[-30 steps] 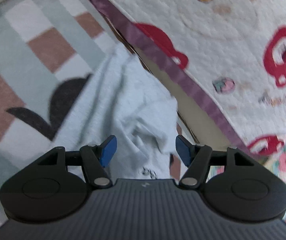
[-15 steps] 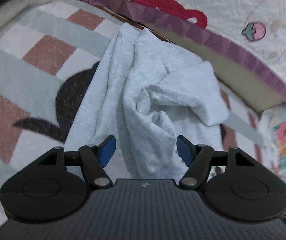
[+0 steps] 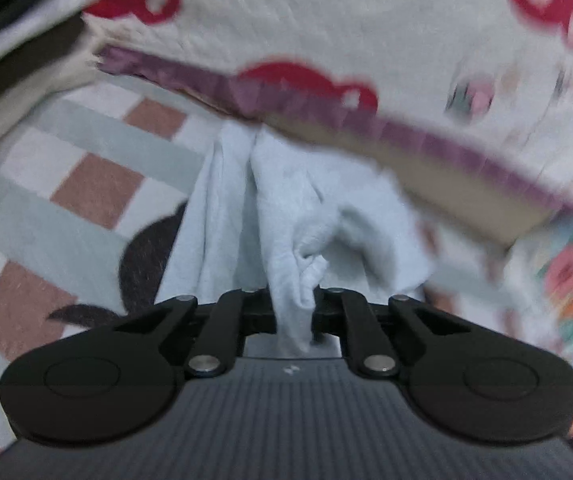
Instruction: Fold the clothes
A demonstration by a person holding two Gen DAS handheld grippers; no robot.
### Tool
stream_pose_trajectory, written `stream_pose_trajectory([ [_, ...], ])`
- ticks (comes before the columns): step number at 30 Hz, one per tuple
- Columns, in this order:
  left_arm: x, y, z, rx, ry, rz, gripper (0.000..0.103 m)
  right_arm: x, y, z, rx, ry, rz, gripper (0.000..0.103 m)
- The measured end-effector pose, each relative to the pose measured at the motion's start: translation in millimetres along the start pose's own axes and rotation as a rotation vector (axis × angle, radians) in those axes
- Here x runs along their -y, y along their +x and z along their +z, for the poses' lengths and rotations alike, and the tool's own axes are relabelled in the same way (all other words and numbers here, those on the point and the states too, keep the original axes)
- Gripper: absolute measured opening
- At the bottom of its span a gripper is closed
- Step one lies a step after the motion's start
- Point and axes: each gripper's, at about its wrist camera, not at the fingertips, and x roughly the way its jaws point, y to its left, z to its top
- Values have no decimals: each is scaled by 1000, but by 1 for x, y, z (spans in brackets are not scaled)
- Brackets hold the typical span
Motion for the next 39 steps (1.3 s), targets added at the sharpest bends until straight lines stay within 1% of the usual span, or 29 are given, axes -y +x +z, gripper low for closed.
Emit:
stream_pose_trajectory([
  [1, -7, -7, -4, -8, -32, -2, 9, 0, -1, 0, 4, -19, -5, 4],
  [2, -14, -9, -8, -29, -56, 9, 9, 2, -5, 0, 13, -23, -10, 6],
  [4, -24, 7, -17, -129, -65, 98, 11, 1, -5, -1, 9, -36, -8, 6],
  [5, -26, 15, -19, -162, -65, 131, 11, 0, -4, -2, 5, -45, -6, 6],
  [7, -22, 25, -18, -177, -26, 153, 11, -2, -2, -4, -1, -63, -6, 6],
  [10, -13, 20, -18, -122, 29, 175, 12, -8, -3, -5, 2, -82, -16, 6],
  [12, -14, 10, -18, -76, 21, 180, 13, -10, -6, -5, 3, -88, -19, 5],
  [13, -17, 4, -18, -57, 6, 194, 14, -10, -7, -4, 0, -93, -19, 5],
  [16, -22, -16, -16, 21, -23, 331, 13, -11, -8, -5, -8, -113, -22, 5],
  [18, -31, -24, -14, 40, -79, 350, 12, -10, -6, -8, -17, -104, -15, 5],
  [21, -37, -26, -13, 37, -122, 289, 14, -4, -5, -8, -22, -62, 8, 5],
  [22, -34, -28, -13, 47, -99, 260, 17, -2, -5, -7, -23, -51, 15, 5],
  [24, -18, -30, -14, 61, 3, 168, 34, 0, -5, -7, -25, -46, 23, 5],
  [25, -9, -28, -16, 48, 60, 118, 55, -1, -5, -7, -25, -53, 23, 5],
  [26, 0, -25, -18, 29, 116, 74, 58, -2, -5, -8, -25, -60, 22, 5],
  [27, 9, -17, -20, -8, 165, 51, 58, -3, -6, -8, -25, -66, 22, 5],
  [28, 14, -8, -23, -52, 193, 57, 58, -3, -6, -9, -25, -71, 22, 5],
  [30, 15, 14, -27, -151, 213, 121, 58, -4, -5, -9, -26, -76, 23, 5],
  [31, 14, 24, -28, -197, 218, 167, 57, -4, -5, -9, -27, -75, 24, 5],
  [32, 9, 31, -28, -224, 210, 239, 57, -3, -5, -9, -26, -72, 28, 5],
  [33, 6, 31, -27, -219, 198, 295, 57, -2, -4, -10, -25, -68, 35, 6],
  [34, 2, 31, -25, -215, 186, 351, 61, -1, -4, -10, -22, -64, 41, 6],
  [36, -3, 29, -23, -201, 167, 455, 62, -1, -4, -10, -20, -74, 47, 6],
  [39, 0, 18, -17, -141, 192, 520, 61, 0, -6, -10, -30, -82, 60, 7],
])
